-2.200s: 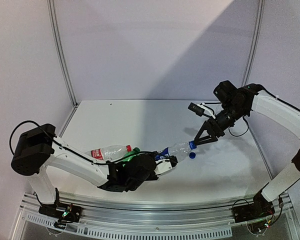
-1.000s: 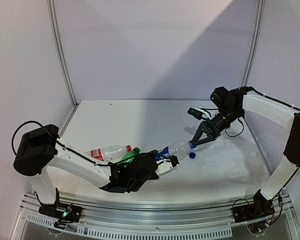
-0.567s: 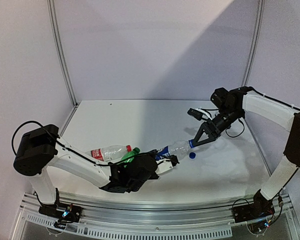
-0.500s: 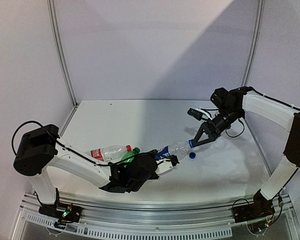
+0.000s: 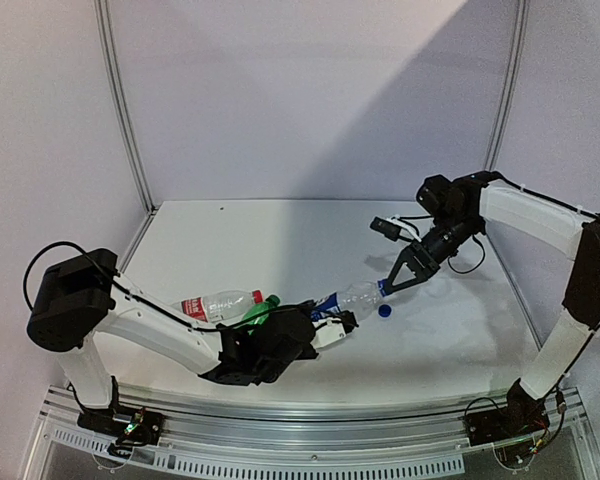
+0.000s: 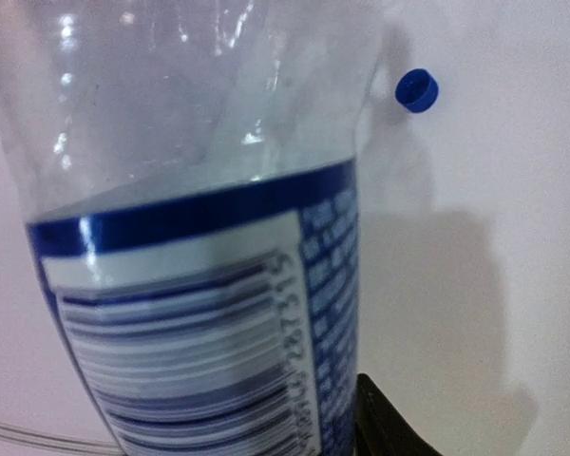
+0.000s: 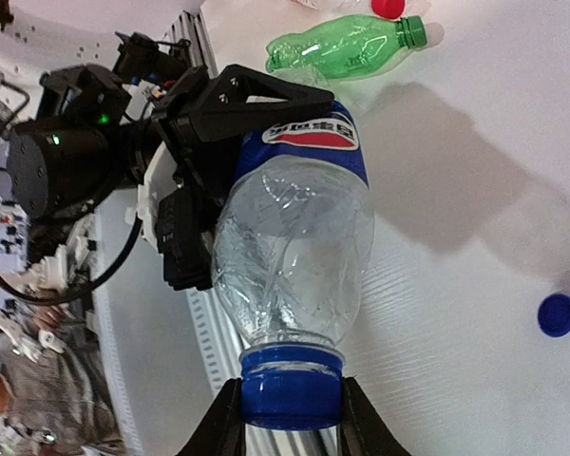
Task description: Unscrew the bottle caps
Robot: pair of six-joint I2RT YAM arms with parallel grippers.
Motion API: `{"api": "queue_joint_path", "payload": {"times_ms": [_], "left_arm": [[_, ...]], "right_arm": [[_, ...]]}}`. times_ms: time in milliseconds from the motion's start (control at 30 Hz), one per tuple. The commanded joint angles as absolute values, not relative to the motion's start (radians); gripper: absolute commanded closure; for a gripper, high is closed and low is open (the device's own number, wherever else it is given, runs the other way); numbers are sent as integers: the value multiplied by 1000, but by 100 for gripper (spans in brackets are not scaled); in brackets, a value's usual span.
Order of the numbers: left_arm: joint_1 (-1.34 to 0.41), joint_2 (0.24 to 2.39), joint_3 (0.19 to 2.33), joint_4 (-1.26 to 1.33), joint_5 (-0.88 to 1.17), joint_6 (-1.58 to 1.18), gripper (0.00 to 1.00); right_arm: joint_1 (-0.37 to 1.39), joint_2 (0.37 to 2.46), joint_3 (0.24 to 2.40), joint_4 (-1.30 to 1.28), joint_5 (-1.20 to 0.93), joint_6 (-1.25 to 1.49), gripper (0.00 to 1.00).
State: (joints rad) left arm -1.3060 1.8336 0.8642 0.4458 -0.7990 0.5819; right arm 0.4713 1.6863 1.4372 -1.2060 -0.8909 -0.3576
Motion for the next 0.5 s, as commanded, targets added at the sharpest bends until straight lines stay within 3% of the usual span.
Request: {"api": "queue_joint_path", "payload": {"times_ms": [0, 100, 267, 367, 467], "left_arm": [[-1302, 1807, 876, 379, -657, 516, 54], [-1297, 1802, 880, 345, -595, 493, 54], [-1283, 1807, 879, 341, -572, 489, 54], [-1276, 1809, 880, 341, -564, 486, 54], [-1273, 1813, 882, 340, -560, 485, 54]], "right_arm": [[509, 1574, 1402, -1072, -616, -656, 92], [565, 1412, 1214, -875, -463, -928, 90], [588, 1141, 847, -441, -421, -1470, 78], [631, 1033, 728, -262, -363, -1645, 76], [675, 1005, 716, -256, -289, -1709, 75]]}}
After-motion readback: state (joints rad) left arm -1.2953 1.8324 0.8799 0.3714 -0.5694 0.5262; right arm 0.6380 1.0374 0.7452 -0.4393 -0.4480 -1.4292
